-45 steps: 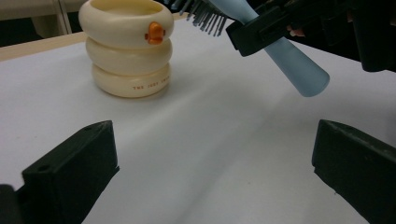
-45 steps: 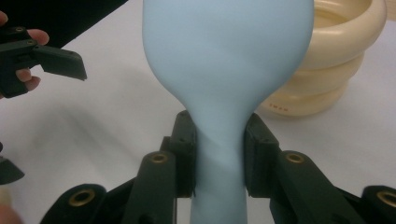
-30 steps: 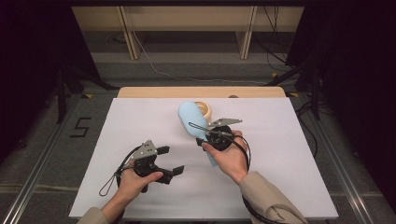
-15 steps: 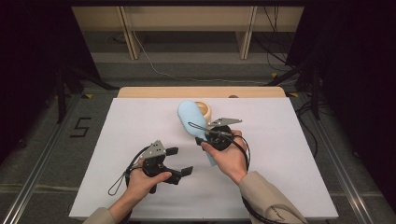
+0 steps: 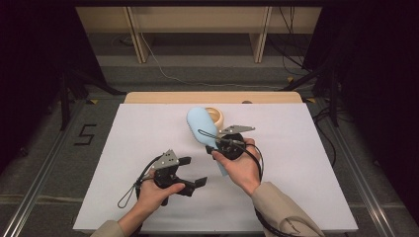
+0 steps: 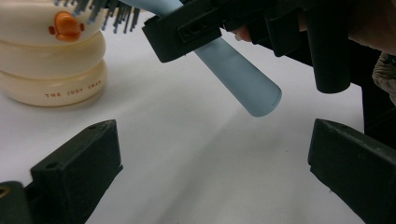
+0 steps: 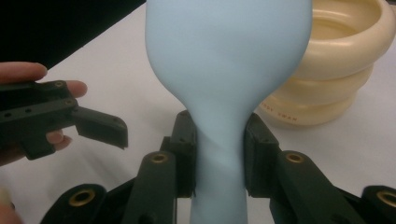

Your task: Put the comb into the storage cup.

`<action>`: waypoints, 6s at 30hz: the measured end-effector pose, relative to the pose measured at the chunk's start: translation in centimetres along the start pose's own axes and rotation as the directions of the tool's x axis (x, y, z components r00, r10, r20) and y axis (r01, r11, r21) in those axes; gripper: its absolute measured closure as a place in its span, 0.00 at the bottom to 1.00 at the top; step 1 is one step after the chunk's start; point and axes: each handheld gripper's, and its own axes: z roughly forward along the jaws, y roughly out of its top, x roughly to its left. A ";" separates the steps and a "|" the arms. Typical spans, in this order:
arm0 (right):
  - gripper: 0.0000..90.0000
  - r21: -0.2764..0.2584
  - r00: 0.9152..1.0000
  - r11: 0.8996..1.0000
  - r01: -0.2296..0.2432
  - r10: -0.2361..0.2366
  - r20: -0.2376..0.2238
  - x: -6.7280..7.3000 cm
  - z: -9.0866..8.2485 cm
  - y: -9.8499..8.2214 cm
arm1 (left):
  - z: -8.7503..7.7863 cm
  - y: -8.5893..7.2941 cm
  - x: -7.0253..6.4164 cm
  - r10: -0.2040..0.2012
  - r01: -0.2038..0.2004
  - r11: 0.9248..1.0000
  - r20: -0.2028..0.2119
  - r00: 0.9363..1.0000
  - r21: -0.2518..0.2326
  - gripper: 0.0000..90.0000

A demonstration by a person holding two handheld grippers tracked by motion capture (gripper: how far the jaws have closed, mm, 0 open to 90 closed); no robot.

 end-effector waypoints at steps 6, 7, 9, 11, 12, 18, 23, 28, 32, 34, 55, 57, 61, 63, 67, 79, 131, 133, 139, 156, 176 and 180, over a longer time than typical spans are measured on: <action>0.78 -0.006 1.000 1.000 0.002 -0.002 -0.003 0.2 0.0 0.0 | 0.5 -0.1 -0.5 0.006 -0.007 1.000 0.012 1.000 0.012 0.02; 0.78 -0.006 1.000 1.000 0.002 -0.002 -0.003 0.2 0.0 0.0 | 0.6 -0.1 -0.6 0.003 -0.003 1.000 0.013 1.000 0.013 0.02; 0.78 -0.007 1.000 1.000 0.003 -0.003 -0.004 0.2 0.0 0.0 | 0.8 -0.1 -0.7 0.005 -0.005 1.000 0.014 1.000 0.015 0.02; 0.78 -0.007 1.000 1.000 0.000 0.000 -0.006 0.3 0.0 0.0 | 1.0 -0.1 -0.8 0.001 -0.001 1.000 0.018 1.000 0.017 0.02; 0.78 -0.008 1.000 1.000 -0.001 0.001 -0.005 0.4 0.1 0.0 | 1.1 -0.2 -0.9 -0.003 0.002 1.000 0.020 1.000 0.016 0.03; 0.78 -0.005 1.000 1.000 0.003 -0.003 -0.011 0.6 0.3 -0.2 | 1.8 -0.2 -1.2 -0.022 0.021 1.000 0.033 0.999 0.021 0.03; 0.78 -0.007 1.000 1.000 0.005 -0.005 -0.014 0.8 0.3 -0.2 | 2.4 0.0 -1.2 -0.039 0.038 0.999 0.032 0.999 0.025 0.05; 0.78 -0.011 1.000 1.000 0.012 -0.012 -0.018 1.1 0.2 -0.1 | 3.1 0.1 -1.2 -0.070 0.069 0.997 0.044 0.997 0.029 0.06; 0.78 -0.016 1.000 1.000 0.015 -0.015 -0.020 1.2 0.2 -0.1 | 3.4 0.2 -1.0 -0.092 0.091 0.996 0.045 0.995 0.018 0.09; 0.78 -0.015 1.000 1.000 0.017 -0.017 -0.019 1.3 0.2 -0.1 | 3.5 0.2 -1.0 -0.093 0.093 0.996 0.041 0.995 0.013 0.12; 0.78 -0.027 0.999 0.999 0.028 -0.029 -0.020 1.6 0.3 -0.1 | 4.1 0.3 -0.7 -0.184 0.186 0.983 0.078 0.980 -0.013 0.16; 0.78 -0.027 0.999 0.999 0.029 -0.029 -0.021 1.6 0.3 -0.1 | 4.2 0.3 -0.7 -0.189 0.191 0.982 0.081 0.979 -0.012 0.16; 0.78 -0.024 0.999 0.999 0.029 -0.029 -0.021 1.6 0.4 -0.2 | 4.3 0.3 -0.7 -0.192 0.193 0.981 0.082 0.978 -0.009 0.17; 0.78 -0.025 0.999 0.999 0.028 -0.028 -0.020 1.7 0.5 -0.2 | 4.3 0.3 -0.7 -0.192 0.194 0.981 0.083 0.978 -0.008 0.17; 0.78 -0.023 0.999 0.999 0.032 -0.032 -0.022 1.7 0.5 -0.3 | 4.6 0.3 -0.7 -0.196 0.197 0.980 0.086 0.977 -0.004 0.17; 0.79 -0.024 0.999 0.999 0.034 -0.035 -0.022 1.8 0.5 -0.3 | 4.9 0.2 -0.7 -0.205 0.206 0.978 0.104 0.973 -0.006 0.24; 0.78 -0.023 0.998 0.999 0.033 -0.034 -0.048 1.8 0.6 -0.3 | 4.1 -0.1 0.6 -0.306 0.310 0.950 0.083 0.948 -0.030 0.72; 0.77 -0.021 0.998 0.999 0.033 -0.034 -0.051 1.7 0.6 -0.2 | 4.0 -0.1 0.7 -0.306 0.309 0.951 0.085 0.948 -0.029 0.72; 0.75 -0.022 0.998 0.999 0.032 -0.033 -0.054 1.7 0.4 -0.1 | 4.0 -0.1 0.7 -0.310 0.314 0.949 0.103 0.945 -0.027 0.73; 0.64 -0.021 0.998 1.000 0.022 -0.023 -0.063 1.5 0.5 0.0 | 3.9 0.0 0.9 -0.321 0.326 0.945 0.121 0.939 -0.018 0.73; 0.19 0.001 0.997 0.999 0.036 -0.036 -0.064 0.9 0.2 0.1 | 3.9 -0.1 1.0 -0.322 0.325 0.946 0.115 0.940 -0.004 0.73; 0.18 -0.014 0.998 0.999 0.046 -0.047 -0.051 0.7 -0.5 0.5 | 3.9 -0.1 1.0 -0.324 0.327 0.945 0.118 0.939 -0.006 0.73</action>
